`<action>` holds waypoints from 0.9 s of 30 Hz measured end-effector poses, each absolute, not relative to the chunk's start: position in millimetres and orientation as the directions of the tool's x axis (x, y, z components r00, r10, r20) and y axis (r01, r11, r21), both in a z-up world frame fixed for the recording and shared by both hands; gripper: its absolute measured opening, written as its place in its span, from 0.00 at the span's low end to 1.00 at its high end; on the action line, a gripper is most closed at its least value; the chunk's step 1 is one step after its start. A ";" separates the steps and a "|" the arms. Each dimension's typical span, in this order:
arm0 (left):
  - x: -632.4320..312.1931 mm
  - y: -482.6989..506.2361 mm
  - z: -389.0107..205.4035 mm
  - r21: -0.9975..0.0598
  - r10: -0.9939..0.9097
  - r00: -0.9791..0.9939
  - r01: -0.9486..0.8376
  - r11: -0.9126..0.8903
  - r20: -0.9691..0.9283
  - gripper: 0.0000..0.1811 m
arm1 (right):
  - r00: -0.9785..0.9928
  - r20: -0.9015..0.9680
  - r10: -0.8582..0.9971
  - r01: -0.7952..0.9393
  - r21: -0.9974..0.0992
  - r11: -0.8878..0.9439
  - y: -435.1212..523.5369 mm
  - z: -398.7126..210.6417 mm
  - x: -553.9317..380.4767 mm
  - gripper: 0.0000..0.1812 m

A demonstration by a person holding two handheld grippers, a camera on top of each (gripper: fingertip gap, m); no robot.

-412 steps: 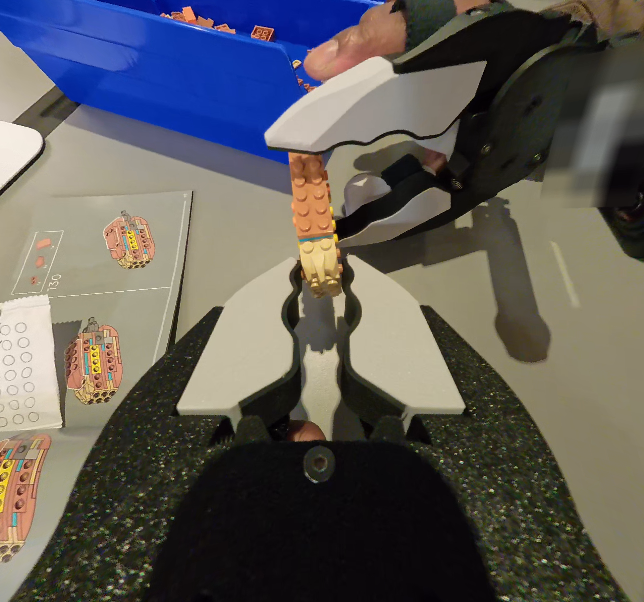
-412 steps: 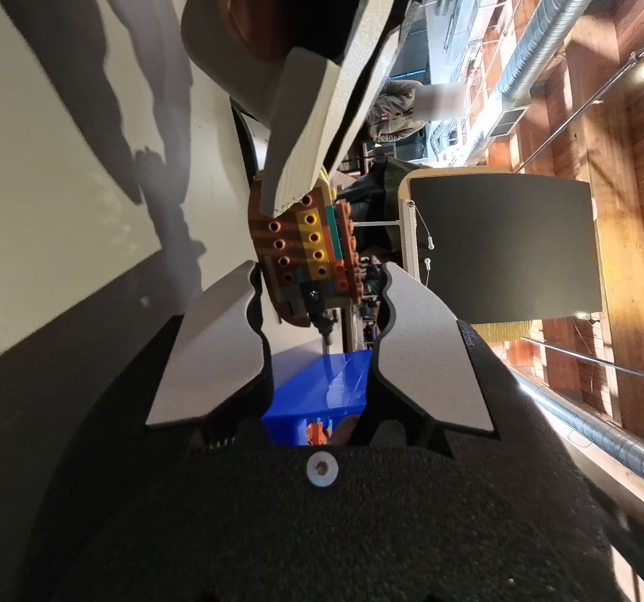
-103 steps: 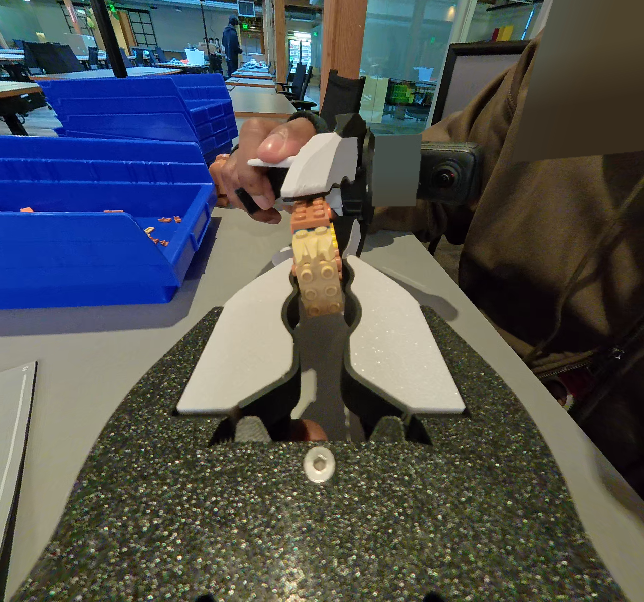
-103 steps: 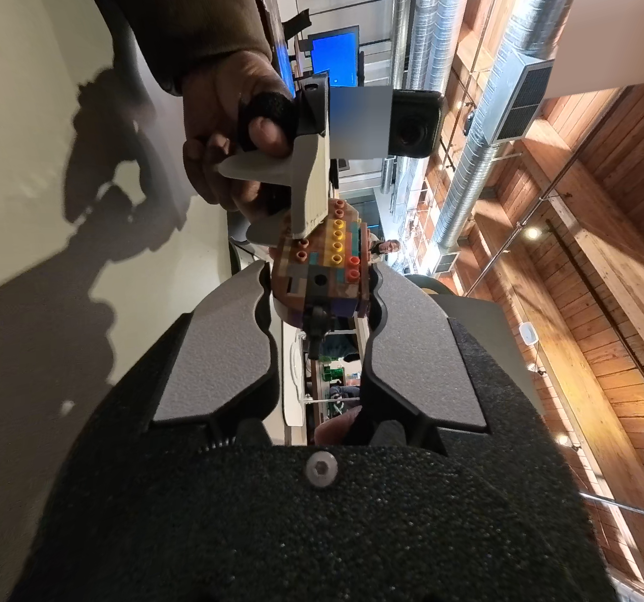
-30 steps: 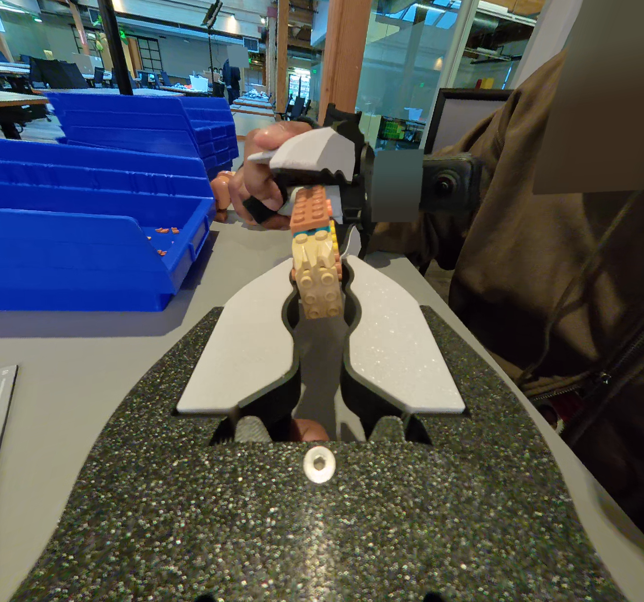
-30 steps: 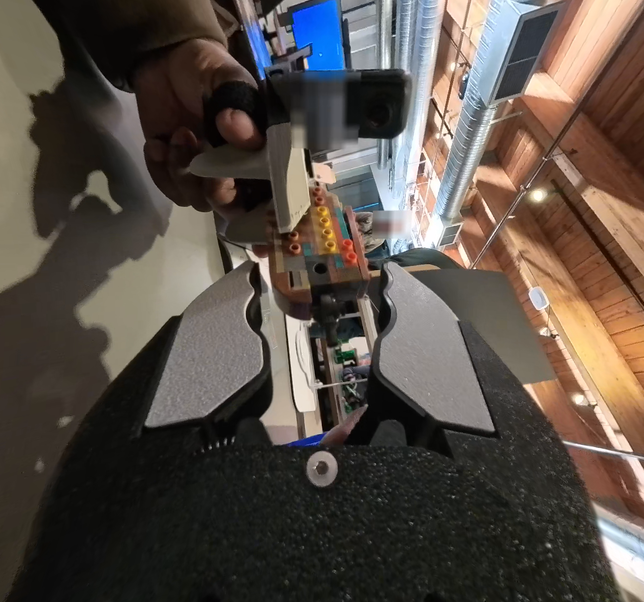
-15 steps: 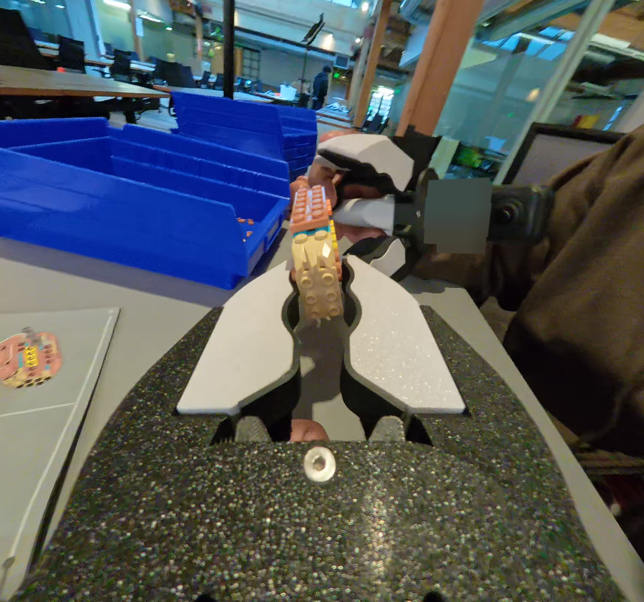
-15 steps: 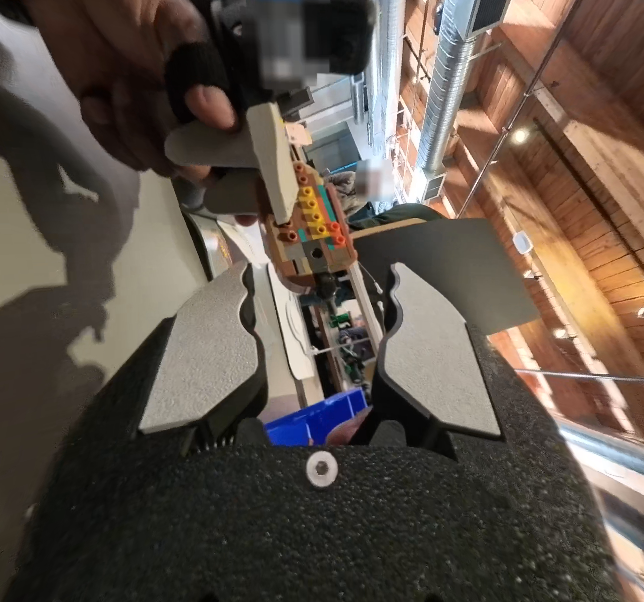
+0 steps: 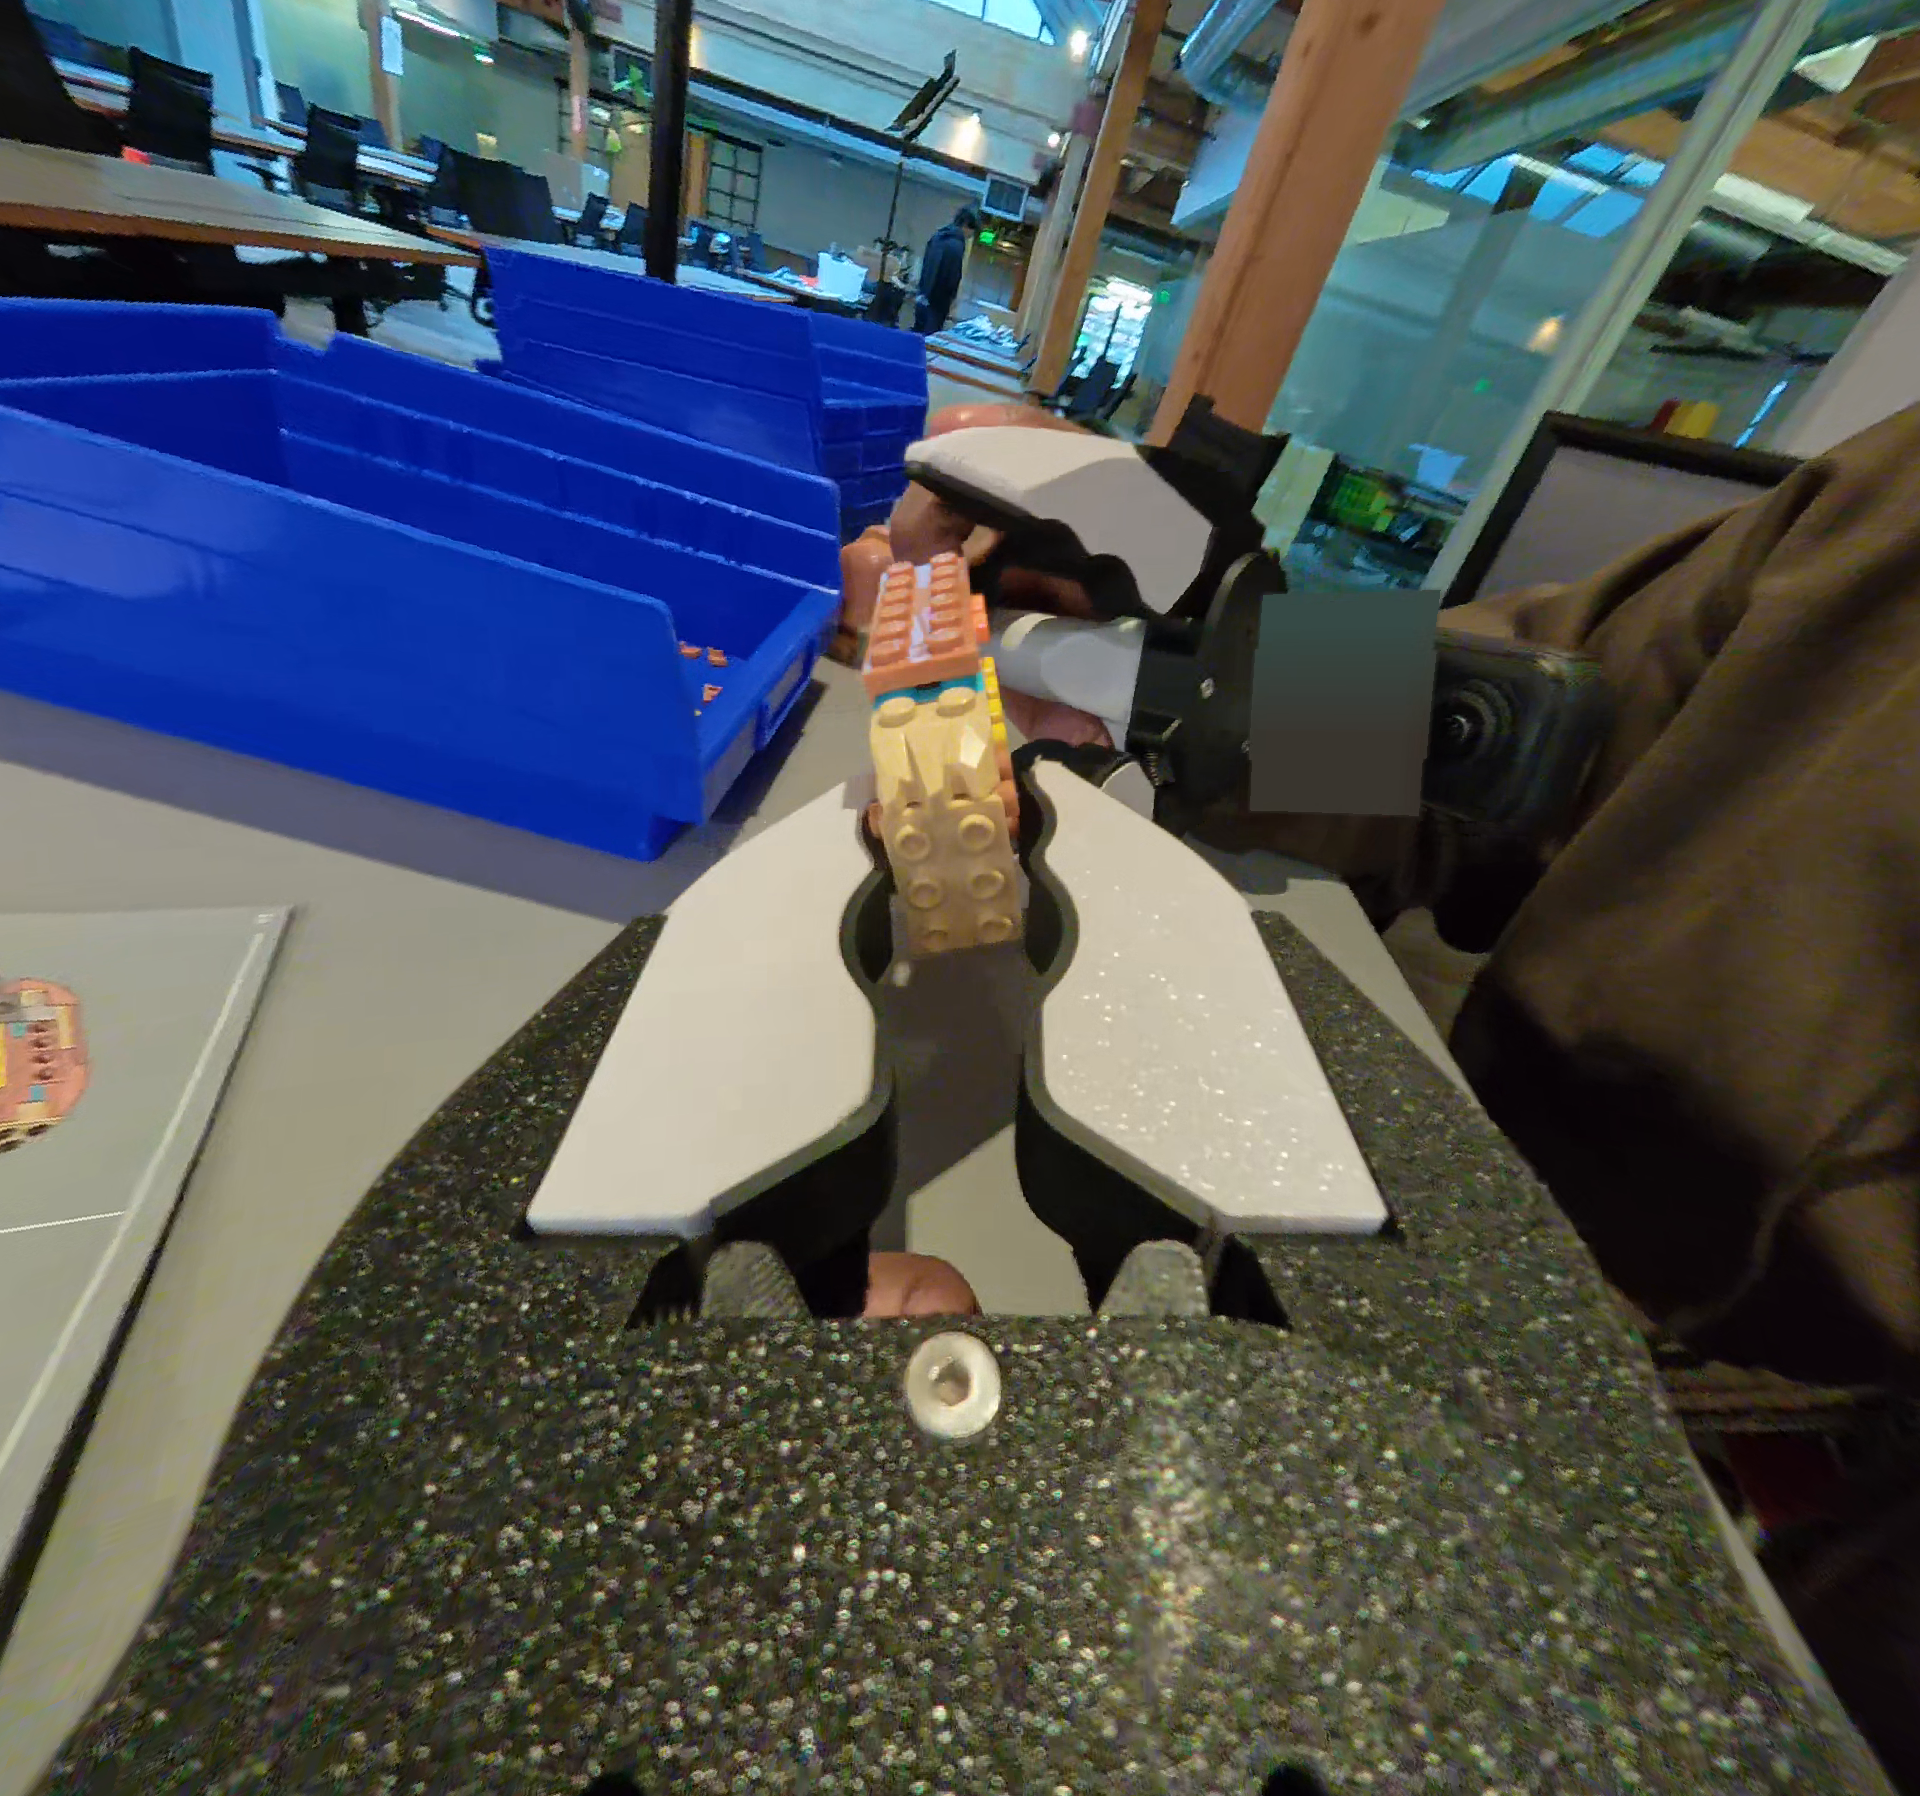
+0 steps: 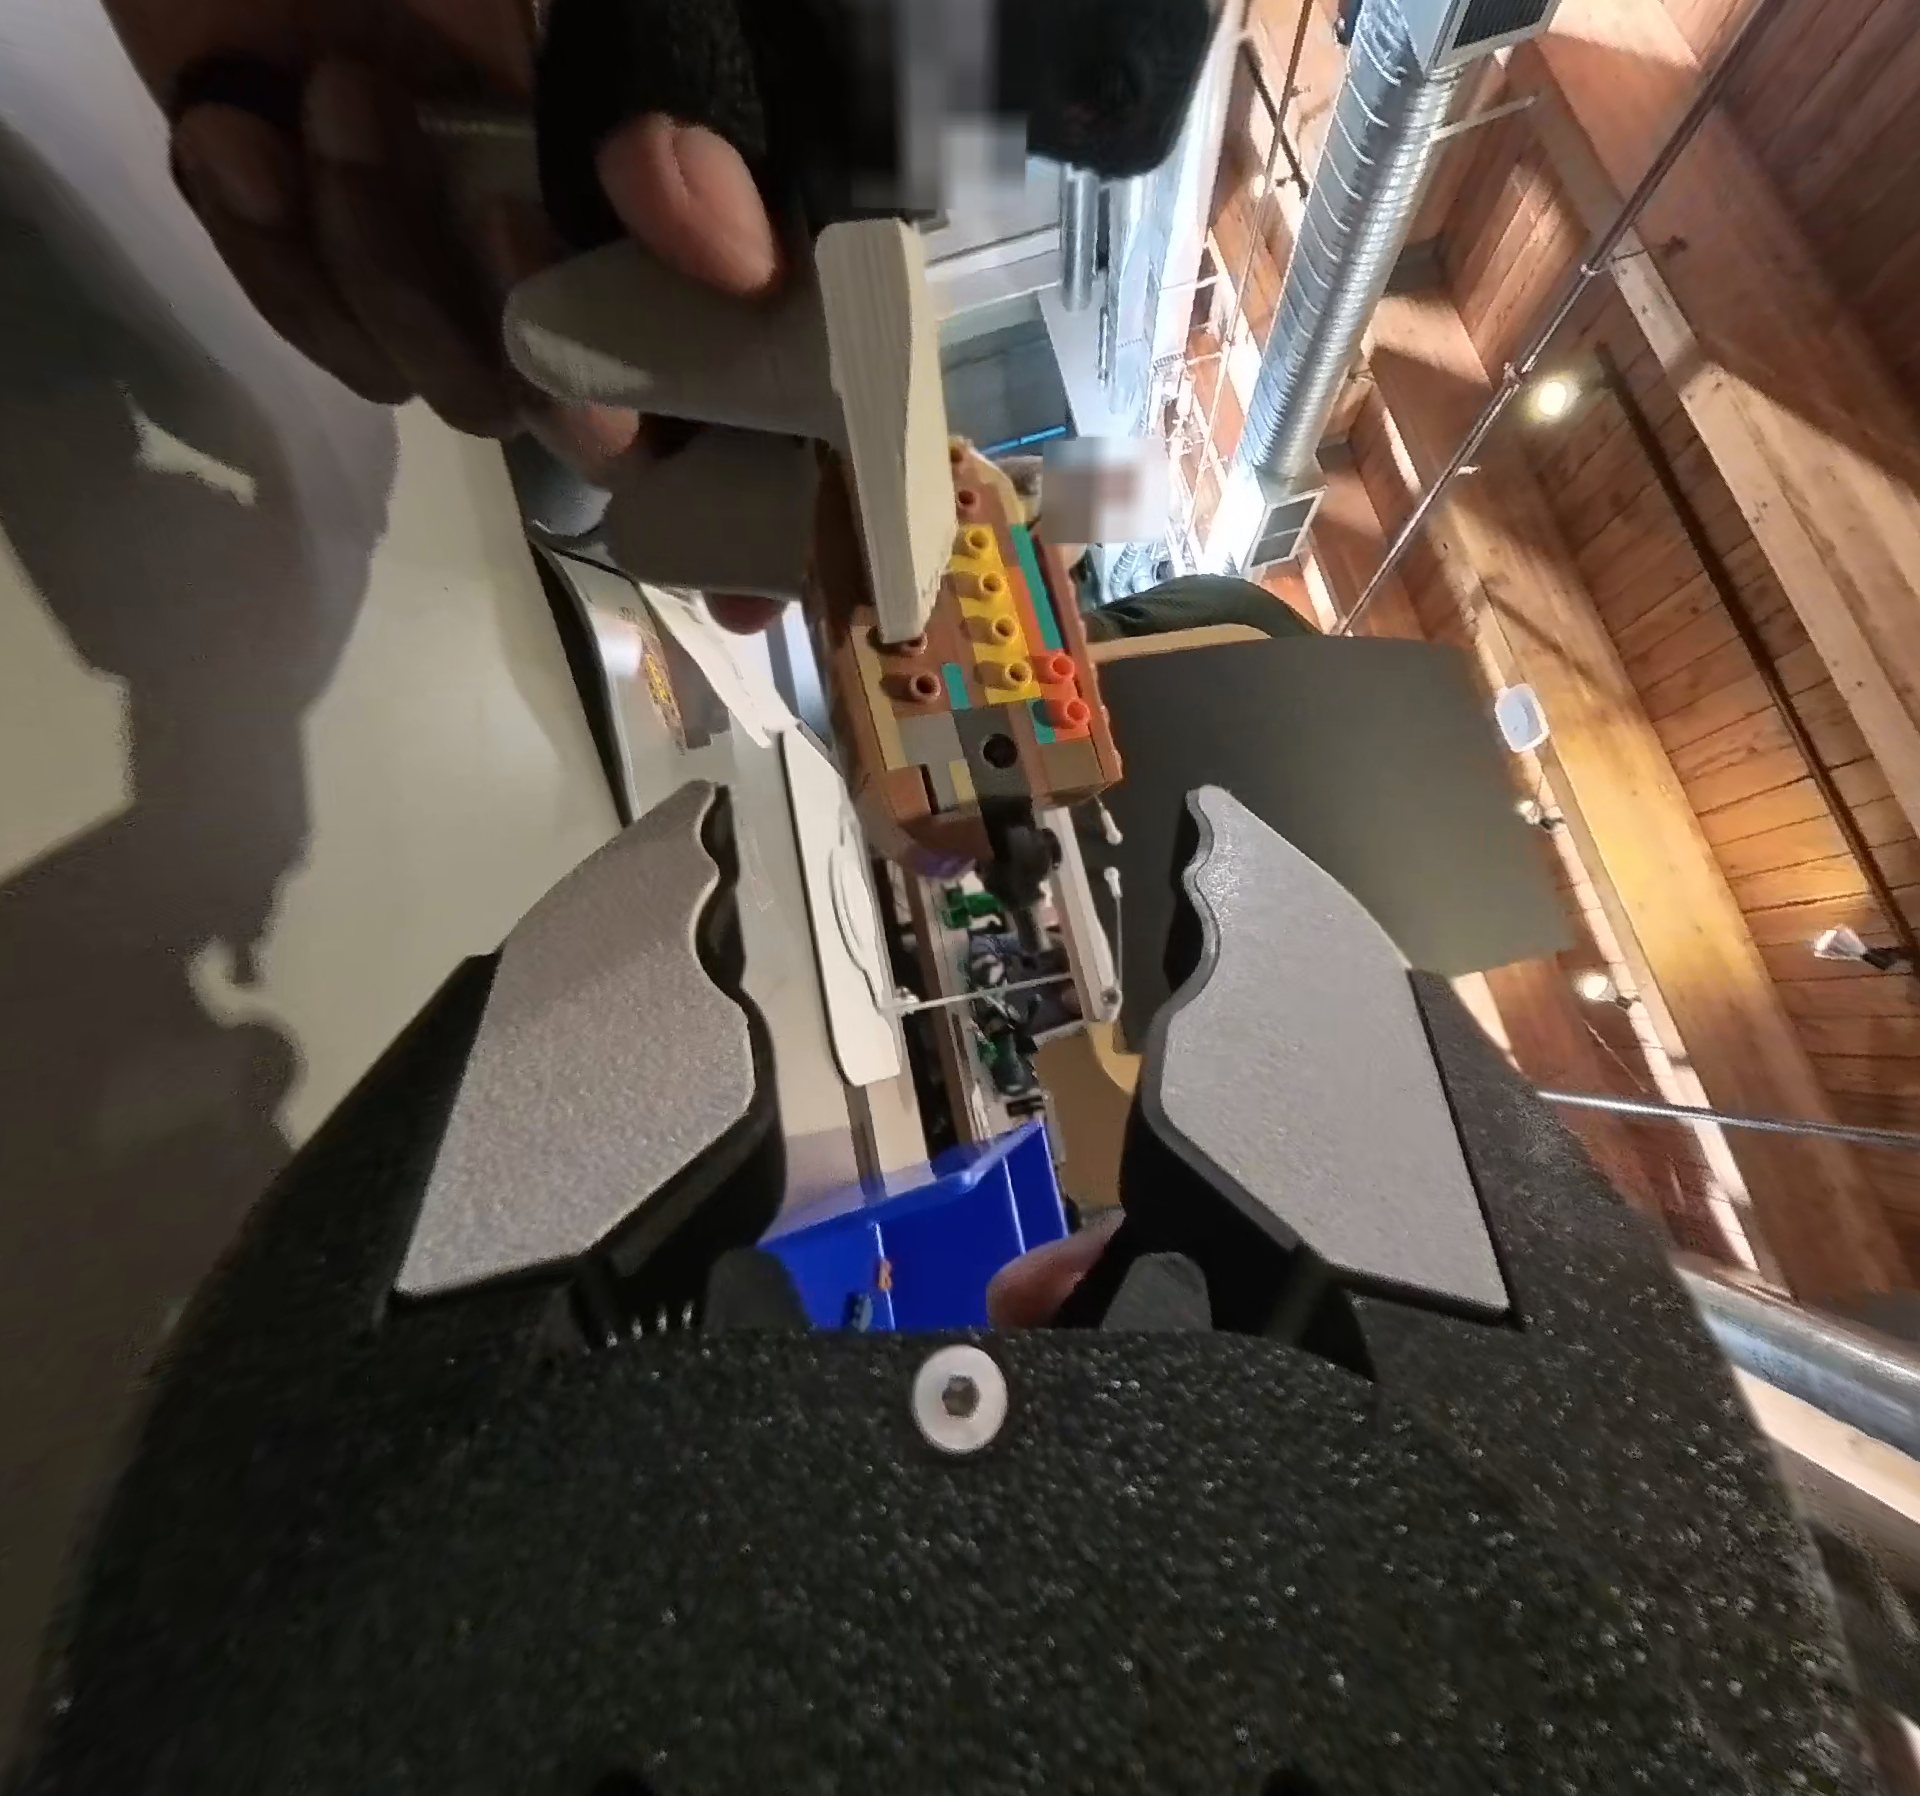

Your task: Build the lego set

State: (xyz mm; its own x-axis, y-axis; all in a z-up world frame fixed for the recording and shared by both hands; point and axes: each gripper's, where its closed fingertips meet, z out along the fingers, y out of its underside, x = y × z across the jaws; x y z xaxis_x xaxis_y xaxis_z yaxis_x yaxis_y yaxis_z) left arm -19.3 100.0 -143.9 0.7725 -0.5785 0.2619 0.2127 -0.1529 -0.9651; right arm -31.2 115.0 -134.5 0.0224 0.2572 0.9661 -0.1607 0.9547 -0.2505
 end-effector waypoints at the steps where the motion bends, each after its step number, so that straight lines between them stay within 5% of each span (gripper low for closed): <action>1: -18.8 99.8 -144.3 -0.961 -0.585 0.762 0.225 -0.161 0.277 0.12 | 0.021 0.965 0.262 -0.166 -0.255 0.953 114.4 -133.9 -30.7 0.44; 15: -19.6 114.0 -161.6 -0.973 -0.387 0.916 -0.172 -0.153 -0.101 0.12 | 0.009 0.996 0.089 0.024 -0.089 0.996 119.3 -144.6 -40.2 0.42; 27: -15.8 115.5 -159.0 -0.943 -0.319 0.911 -0.311 -0.122 -0.259 0.12 | 0.061 0.998 0.005 0.076 -0.009 0.997 117.1 -142.2 -41.8 0.33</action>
State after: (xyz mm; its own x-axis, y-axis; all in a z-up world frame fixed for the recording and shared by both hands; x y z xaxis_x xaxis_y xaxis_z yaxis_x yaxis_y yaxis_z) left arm -15.8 115.5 -159.0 0.9114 -0.3194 -0.2593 -0.3108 -0.1216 -0.9426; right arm -41.8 117.1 -142.2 0.0608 0.0049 0.9981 0.0761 0.9971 -0.0095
